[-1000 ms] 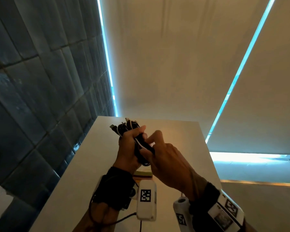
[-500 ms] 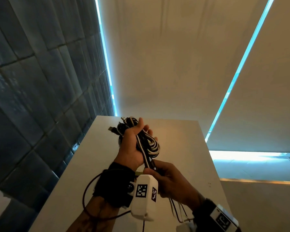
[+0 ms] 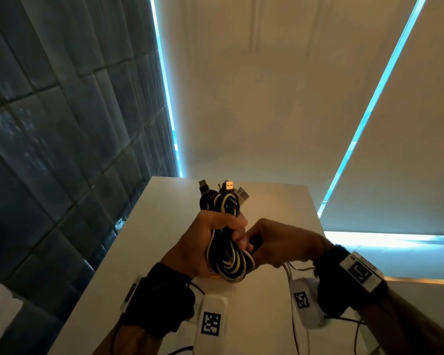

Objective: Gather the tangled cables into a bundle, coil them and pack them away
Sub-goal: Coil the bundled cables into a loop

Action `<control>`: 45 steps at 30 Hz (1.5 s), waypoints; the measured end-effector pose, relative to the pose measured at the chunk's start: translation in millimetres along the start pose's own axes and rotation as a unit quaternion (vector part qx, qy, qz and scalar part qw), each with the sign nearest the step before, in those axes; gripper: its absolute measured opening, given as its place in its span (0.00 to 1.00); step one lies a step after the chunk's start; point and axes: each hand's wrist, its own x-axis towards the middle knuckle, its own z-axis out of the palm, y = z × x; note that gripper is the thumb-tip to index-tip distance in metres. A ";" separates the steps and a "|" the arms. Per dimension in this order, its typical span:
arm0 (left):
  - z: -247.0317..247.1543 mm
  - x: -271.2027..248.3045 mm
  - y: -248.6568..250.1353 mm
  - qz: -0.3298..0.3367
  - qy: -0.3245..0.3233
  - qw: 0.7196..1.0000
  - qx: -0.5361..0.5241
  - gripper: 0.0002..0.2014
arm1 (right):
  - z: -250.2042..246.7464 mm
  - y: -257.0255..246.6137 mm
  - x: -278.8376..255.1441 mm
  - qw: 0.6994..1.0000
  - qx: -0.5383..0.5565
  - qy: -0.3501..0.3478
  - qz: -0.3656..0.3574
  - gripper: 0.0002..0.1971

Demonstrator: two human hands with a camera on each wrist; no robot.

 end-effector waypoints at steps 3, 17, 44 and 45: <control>-1.7 -8.3 -4.0 0.010 0.012 0.998 0.069 0.04 | -7.5 -3.7 -1.0 1.000 -0.011 0.014 -0.003 0.02; -3.7 -19.6 -9.8 0.039 -0.012 0.999 0.036 0.10 | -42.8 -30.6 -16.1 0.989 0.136 0.019 -0.046 0.23; -36.2 7.3 -23.1 0.021 0.080 0.988 -0.132 0.17 | 6.6 30.0 -35.7 0.867 0.409 0.278 -0.054 0.19; -33.3 9.0 -22.9 0.020 0.097 0.987 -0.127 0.12 | 10.5 21.9 -31.2 0.859 0.405 0.306 -0.067 0.18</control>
